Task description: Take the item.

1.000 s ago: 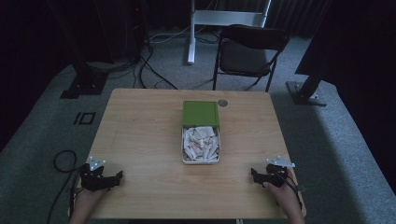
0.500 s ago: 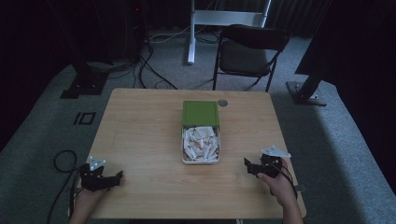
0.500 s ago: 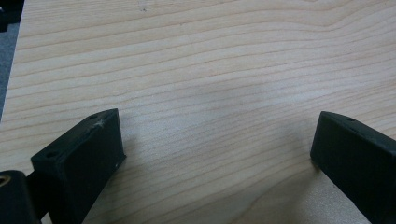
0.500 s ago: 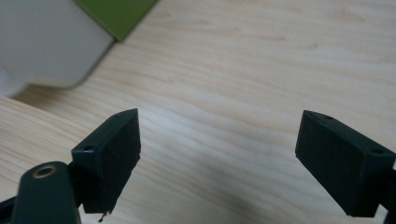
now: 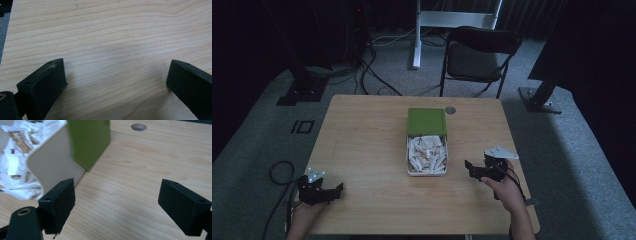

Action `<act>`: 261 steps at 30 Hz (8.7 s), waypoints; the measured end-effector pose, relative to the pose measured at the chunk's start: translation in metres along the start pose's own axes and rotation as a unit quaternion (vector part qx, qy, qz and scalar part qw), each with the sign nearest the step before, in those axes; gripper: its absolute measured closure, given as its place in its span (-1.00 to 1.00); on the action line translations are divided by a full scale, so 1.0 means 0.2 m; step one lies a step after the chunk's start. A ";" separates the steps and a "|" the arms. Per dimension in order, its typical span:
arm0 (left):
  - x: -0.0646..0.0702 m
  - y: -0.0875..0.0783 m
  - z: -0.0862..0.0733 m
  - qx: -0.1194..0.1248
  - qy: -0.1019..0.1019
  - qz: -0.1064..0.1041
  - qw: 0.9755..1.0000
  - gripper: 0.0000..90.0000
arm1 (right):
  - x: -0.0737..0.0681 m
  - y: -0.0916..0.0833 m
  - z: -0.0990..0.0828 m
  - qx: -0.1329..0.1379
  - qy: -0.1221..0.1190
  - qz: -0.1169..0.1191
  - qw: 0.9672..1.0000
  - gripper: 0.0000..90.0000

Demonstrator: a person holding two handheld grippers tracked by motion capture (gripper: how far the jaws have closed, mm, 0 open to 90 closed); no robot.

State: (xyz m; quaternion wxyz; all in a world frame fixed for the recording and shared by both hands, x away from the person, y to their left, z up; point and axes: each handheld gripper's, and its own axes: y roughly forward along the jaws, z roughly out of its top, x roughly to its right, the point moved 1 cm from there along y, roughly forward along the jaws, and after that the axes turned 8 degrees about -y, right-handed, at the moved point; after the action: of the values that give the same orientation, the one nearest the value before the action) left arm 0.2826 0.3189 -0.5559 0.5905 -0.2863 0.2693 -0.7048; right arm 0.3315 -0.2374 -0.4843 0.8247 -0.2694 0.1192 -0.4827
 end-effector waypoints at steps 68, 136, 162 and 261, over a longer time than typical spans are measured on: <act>0.00 0.00 0.00 0.000 0.001 0.000 1.000 -0.93 | -0.60 0.40 0.40 0.027 -0.070 0.112 0.991 0.39; 0.00 0.00 0.00 0.001 0.000 0.000 1.000 -0.93 | -0.21 0.04 0.48 0.087 -0.050 0.045 0.994 0.94; 0.00 0.00 0.00 0.000 0.000 0.000 1.000 -0.93 | 0.20 0.15 0.27 0.054 0.001 -0.060 0.997 0.94; 0.00 0.00 0.00 0.000 0.000 0.000 1.000 -0.93 | 0.33 0.31 -0.21 -0.015 0.079 -0.082 0.993 -0.69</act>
State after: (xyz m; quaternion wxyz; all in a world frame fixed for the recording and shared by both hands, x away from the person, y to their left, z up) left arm 0.2827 0.3189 -0.5559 0.5904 -0.2863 0.2692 -0.7050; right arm 0.3911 -0.2830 -0.5491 0.7661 -0.2515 0.1691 -0.5668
